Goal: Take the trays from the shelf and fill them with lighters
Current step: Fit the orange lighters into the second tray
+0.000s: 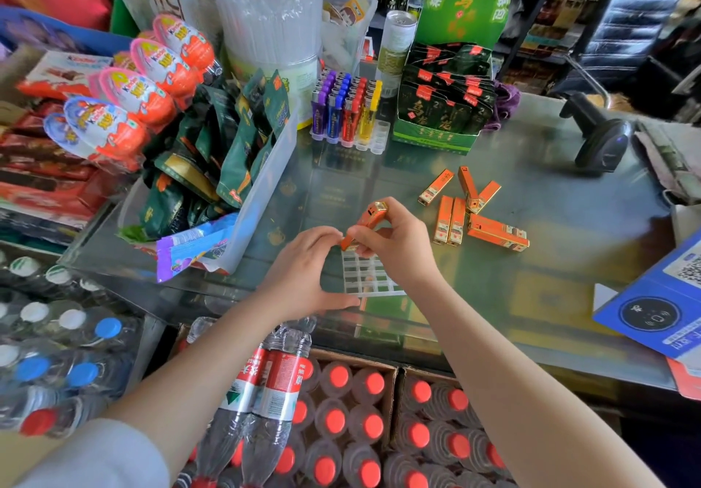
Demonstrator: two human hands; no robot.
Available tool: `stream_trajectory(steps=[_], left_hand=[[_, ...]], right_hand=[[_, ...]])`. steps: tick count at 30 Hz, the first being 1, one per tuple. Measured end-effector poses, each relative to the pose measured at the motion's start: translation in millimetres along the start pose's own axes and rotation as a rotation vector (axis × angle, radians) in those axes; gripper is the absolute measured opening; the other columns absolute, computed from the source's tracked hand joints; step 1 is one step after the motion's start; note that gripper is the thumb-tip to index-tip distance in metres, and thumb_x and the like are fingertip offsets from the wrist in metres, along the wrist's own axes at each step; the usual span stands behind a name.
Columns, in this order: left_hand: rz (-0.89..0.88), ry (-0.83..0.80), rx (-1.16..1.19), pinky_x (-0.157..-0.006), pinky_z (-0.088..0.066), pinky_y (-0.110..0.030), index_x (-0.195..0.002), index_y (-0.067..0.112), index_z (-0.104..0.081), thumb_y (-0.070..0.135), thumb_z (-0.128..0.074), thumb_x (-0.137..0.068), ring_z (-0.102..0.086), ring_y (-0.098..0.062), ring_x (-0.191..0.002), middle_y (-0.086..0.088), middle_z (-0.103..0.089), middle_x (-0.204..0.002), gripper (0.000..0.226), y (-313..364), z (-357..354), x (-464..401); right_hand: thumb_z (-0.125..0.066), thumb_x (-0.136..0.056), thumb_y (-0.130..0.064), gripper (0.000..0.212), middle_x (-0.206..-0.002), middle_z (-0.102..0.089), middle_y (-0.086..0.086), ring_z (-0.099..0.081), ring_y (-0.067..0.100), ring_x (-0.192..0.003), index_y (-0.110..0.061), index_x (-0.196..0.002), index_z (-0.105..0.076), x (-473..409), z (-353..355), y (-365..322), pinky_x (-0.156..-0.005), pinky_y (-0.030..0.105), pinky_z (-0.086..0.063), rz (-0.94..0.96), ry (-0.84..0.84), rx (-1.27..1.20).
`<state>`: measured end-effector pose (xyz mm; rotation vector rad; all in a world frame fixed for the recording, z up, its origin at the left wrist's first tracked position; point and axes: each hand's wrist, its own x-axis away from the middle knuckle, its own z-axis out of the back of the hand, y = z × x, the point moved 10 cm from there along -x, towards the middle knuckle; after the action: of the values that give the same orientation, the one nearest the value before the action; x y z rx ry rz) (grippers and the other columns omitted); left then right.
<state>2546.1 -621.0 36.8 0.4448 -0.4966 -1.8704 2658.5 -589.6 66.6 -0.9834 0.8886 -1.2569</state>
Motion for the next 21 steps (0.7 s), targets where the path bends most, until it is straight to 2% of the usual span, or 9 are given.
stream_trajectory(steps=[5,8,11,15,18,19,21], left_hand=[[-0.008,-0.004,0.024,-0.094,-0.031,-0.027,-0.122,0.012,-0.05,0.07,-0.055,-0.052,-0.046,-0.02,-0.116,-0.003,-0.05,-0.125,0.092,-1.3,-0.5,-0.7],[-0.01,0.005,0.03,-0.096,-0.032,-0.029,-0.12,0.012,-0.051,0.07,-0.055,-0.051,-0.045,-0.02,-0.116,-0.002,-0.05,-0.125,0.09,-2.3,-0.3,-1.3],[-0.015,0.013,0.033,-0.094,-0.032,-0.029,-0.119,0.012,-0.051,0.069,-0.055,-0.051,-0.046,-0.019,-0.115,-0.001,-0.05,-0.123,0.089,-1.7,0.5,-1.3],[-0.014,0.029,0.031,-0.092,-0.033,-0.028,-0.118,0.012,-0.051,0.069,-0.054,-0.052,-0.046,-0.02,-0.114,-0.002,-0.051,-0.123,0.087,-0.2,2.1,-0.8],[-0.015,0.011,0.021,-0.097,-0.031,-0.028,-0.124,0.013,-0.048,0.07,-0.055,-0.054,-0.043,-0.019,-0.118,-0.001,-0.047,-0.128,0.091,0.7,1.2,-1.4],[-0.011,-0.002,0.029,-0.099,-0.029,-0.028,-0.126,0.013,-0.047,0.069,-0.06,-0.055,-0.041,-0.019,-0.12,-0.001,-0.046,-0.13,0.092,0.6,0.4,-1.7],[-0.008,-0.024,0.037,-0.099,-0.025,-0.024,-0.129,0.013,-0.045,0.063,-0.069,-0.057,-0.038,-0.018,-0.122,0.0,-0.044,-0.132,0.091,1.6,0.2,-2.8]], right_hand=[[-0.069,-0.08,-0.02,0.024,-0.078,-0.064,0.011,-0.065,0.018,-0.061,-0.001,-0.081,-0.054,-2.0,-8.1,-12.5,-0.06,0.03,-0.053,0.146,-0.068,0.32],[-0.065,-0.083,-0.014,0.017,-0.084,-0.058,0.01,-0.062,0.025,-0.07,0.001,-0.085,-0.057,-1.8,-17.5,-16.4,-0.068,0.038,-0.051,0.247,-0.204,0.448],[-0.063,-0.084,-0.018,0.017,-0.087,-0.059,0.008,-0.058,0.026,-0.073,-0.002,-0.089,-0.059,-3.1,-19.3,-19.1,-0.069,0.043,-0.05,0.299,-0.267,0.588],[-0.061,-0.086,-0.026,0.02,-0.09,-0.058,0.003,-0.058,0.026,-0.077,-0.007,-0.093,-0.057,-0.9,-22.1,-22.4,-0.066,0.04,-0.05,0.298,-0.217,0.722],[-0.06,-0.086,-0.029,0.02,-0.101,-0.059,0.003,-0.058,0.023,-0.082,-0.014,-0.1,-0.06,-2.6,-19.2,-8.6,-0.07,0.038,-0.051,0.243,-0.256,0.821],[-0.061,-0.086,-0.028,0.02,-0.105,-0.059,0.003,-0.057,0.02,-0.081,-0.015,-0.102,-0.06,-4.6,-11.4,-3.1,-0.072,0.037,-0.051,0.216,-0.251,0.807],[-0.06,-0.087,-0.019,0.018,-0.108,-0.061,0.004,-0.052,0.014,-0.077,-0.013,-0.104,-0.061,-10.8,17.3,2.0,-0.073,0.033,-0.05,0.175,-0.129,0.721]])
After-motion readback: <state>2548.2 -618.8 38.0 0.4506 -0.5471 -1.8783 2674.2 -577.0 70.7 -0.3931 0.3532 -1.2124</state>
